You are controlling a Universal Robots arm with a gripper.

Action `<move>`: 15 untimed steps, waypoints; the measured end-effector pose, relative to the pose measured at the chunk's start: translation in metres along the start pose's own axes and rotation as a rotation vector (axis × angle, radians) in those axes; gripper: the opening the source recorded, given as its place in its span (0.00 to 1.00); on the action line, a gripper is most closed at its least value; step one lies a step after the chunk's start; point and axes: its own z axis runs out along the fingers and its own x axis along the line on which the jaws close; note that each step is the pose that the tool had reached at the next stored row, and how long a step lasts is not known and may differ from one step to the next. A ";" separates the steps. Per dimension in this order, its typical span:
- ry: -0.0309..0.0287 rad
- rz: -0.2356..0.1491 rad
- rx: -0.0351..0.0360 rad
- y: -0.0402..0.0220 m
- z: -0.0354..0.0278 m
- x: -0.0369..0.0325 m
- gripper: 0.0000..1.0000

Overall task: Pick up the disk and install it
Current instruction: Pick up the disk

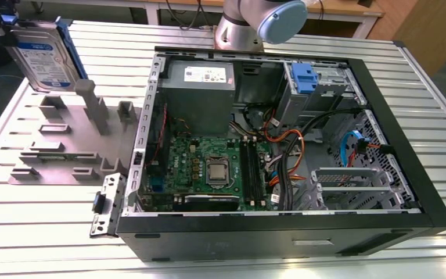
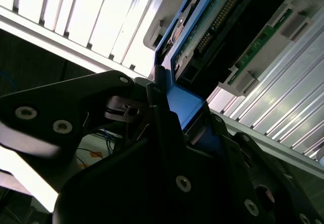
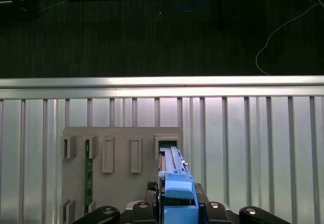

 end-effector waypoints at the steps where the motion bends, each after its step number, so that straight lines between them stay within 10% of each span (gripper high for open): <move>1: 0.0000 0.000 0.0001 0.0000 -0.0002 0.0000 0.36; 15: 0.0000 0.000 0.0001 0.0001 -0.0049 -0.0001 0.36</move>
